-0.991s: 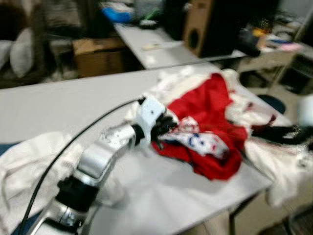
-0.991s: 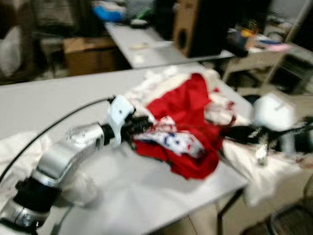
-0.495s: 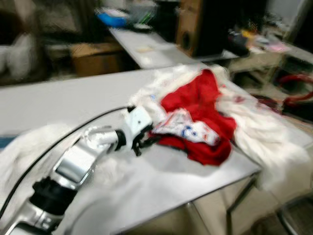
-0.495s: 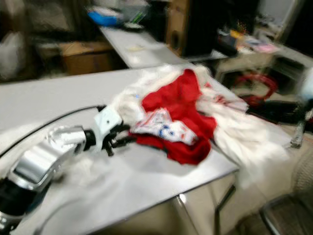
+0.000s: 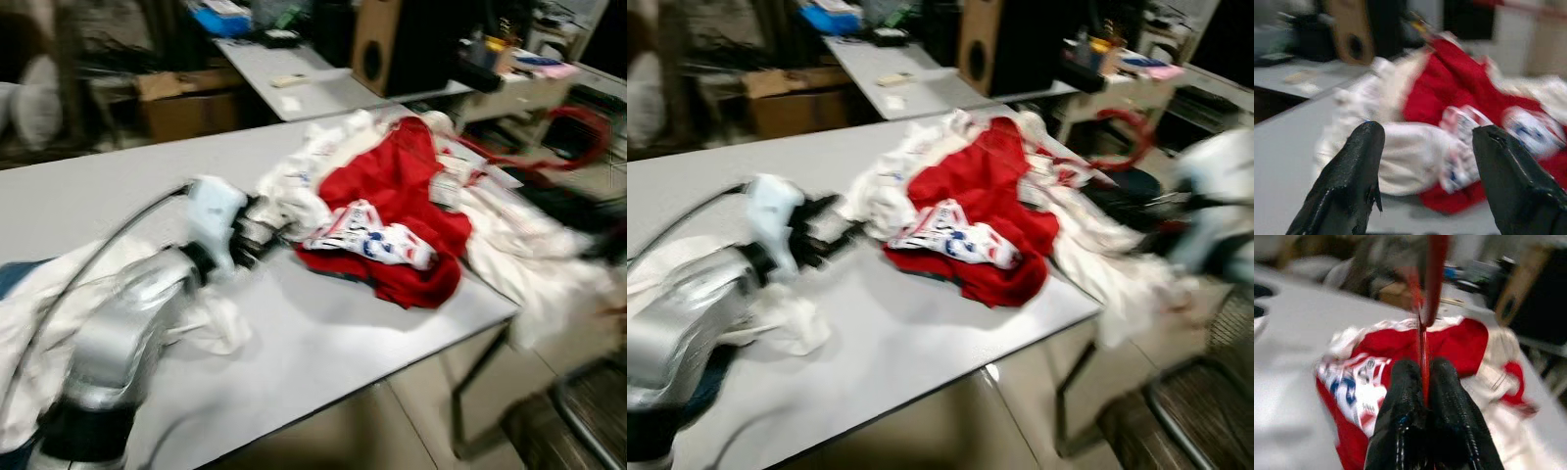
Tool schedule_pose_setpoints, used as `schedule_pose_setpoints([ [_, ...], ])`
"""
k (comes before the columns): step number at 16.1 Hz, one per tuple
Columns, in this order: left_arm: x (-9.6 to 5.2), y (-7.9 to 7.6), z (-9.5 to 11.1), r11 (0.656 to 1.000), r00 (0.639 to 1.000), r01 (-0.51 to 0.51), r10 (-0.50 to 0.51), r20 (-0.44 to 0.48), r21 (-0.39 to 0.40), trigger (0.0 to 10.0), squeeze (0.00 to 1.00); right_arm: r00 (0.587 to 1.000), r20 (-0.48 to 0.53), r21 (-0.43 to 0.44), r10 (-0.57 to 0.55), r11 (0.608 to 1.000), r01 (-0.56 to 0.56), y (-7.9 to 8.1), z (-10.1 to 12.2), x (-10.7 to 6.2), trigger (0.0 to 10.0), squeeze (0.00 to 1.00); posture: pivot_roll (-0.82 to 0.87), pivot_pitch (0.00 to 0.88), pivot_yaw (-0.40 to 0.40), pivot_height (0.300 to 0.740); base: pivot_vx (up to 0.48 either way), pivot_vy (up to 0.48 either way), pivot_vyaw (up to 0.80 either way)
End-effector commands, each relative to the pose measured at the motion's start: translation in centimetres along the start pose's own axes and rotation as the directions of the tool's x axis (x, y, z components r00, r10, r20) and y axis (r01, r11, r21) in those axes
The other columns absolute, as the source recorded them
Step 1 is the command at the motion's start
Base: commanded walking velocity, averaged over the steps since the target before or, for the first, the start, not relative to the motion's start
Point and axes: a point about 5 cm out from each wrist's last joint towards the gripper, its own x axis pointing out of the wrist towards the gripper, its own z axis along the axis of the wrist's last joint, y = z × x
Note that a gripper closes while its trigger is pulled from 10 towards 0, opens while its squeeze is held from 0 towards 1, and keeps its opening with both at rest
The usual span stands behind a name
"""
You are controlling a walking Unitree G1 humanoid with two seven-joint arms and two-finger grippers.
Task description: Hang hanger
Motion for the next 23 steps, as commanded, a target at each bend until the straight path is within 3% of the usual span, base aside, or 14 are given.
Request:
schedule_pose_setpoints([
  [1,-1.1,0.9,0.6,0.995,0.995,-0.096,0.096,0.029,-0.001,10.0,0.0,1.0,-0.012,0.017,0.005,1.0,-0.005,2.4,-0.6,1.4,10.0,0.0,-0.07,0.0,-0.031,0.74,0.0,0.0,0.0],
  [2,-2.1,1.0,0.0,0.989,0.989,-0.146,0.146,0.001,0.013,10.0,0.0,1.0,0.014,0.026,0.019,0.999,-0.02,4.8,-1.3,2.7,10.0,0.0,-0.05,0.0,-0.034,0.74,0.0,0.0,0.0],
  [3,-2.6,1.0,-0.4,0.987,0.986,-0.163,0.163,-0.021,0.019,10.0,0.0,1.0,0.021,0.054,0.022,0.998,-0.024,6.0,-1.7,3.3,10.0,0.0,-0.05,0.0,-0.035,0.74,0.0,0.0,0.0],
  [4,-3.6,0.3,-1.0,0.983,0.982,-0.183,0.184,-0.048,0.023,10.0,0.0,0.998,0.046,0.116,0.029,0.993,-0.034,8.6,-2.3,4.4,10.0,0.0,-0.02,0.0,-0.038,0.74,0.0,0.0,0.8],
  [6,-4.1,-0.5,-1.1,0.981,0.98,-0.194,0.194,-0.051,0.011,10.0,0.0,0.998,0.069,0.173,-0.005,0.985,-0.007,9.9,-2.4,4.7,10.0,0.0,-0.02,0.0,-0.035,0.74,0.0,0.311,0.8],
  [9,-4.2,-1.5,-1.8,0.984,0.981,-0.178,0.178,-0.074,0.012,10.0,0.0,0.992,0.047,0.227,-0.118,0.968,0.104,9.8,-3.8,4.2,10.0,0.0,-0.02,0.0,-0.032,0.74,0.0,0.389,0.0],
  [10,-4.2,-1.5,-1.8,0.983,0.98,-0.183,0.183,-0.077,0.014,10.0,0.0,0.98,0.025,0.257,-0.2,0.948,0.187,9.2,-4.5,3.8,10.0,0.0,-0.01,0.0,-0.035,0.74,0.0,0.39,0.0],
  [13,-4.2,-1.2,-1.7,0.98,0.977,-0.201,0.201,-0.074,0.017,10.0,0.0,0.973,-0.022,0.351,-0.228,0.91,0.221,9.5,-5.6,3.3,10.0,0.0,-0.01,0.0,-0.027,0.74,0.0,0.398,0.0],
  [15,-4.0,-1.3,-1.8,0.982,0.979,-0.19,0.19,-0.078,0.014,10.0,0.0,0.958,-0.014,0.36,-0.287,0.893,0.272,9.4,-5.8,3.0,10.0,0.0,-0.02,0.0,-0.008,0.74,0.0,0.399,0.0],
  [19,-3.9,-1.6,-2.1,0.984,0.98,-0.18,0.179,-0.087,0.001,10.0,0.0,0.948,-0.022,0.251,-0.316,0.916,0.311,9.2,-5.7,2.7,10.0,0.0,-0.04,0.0,-0.008,0.74,0.0,0.4,0.0],
  [22,-3.7,-1.7,-2.1,0.982,0.979,-0.188,0.187,-0.078,-0.005,10.0,0.0,0.955,-0.016,0.258,-0.297,0.921,0.291,9.1,-5.6,2.7,10.0,0.0,-0.04,0.0,-0.023,0.74,0.0,0.399,0.0],
  [23,-3.7,-1.8,-2.2,0.981,0.979,-0.192,0.191,-0.078,-0.005,10.0,0.0,0.97,-0.022,0.286,-0.241,0.928,0.237,9.4,-5.6,3.0,10.0,0.0,-0.03,0.0,-0.032,0.74,0.0,0.398,0.0],
])
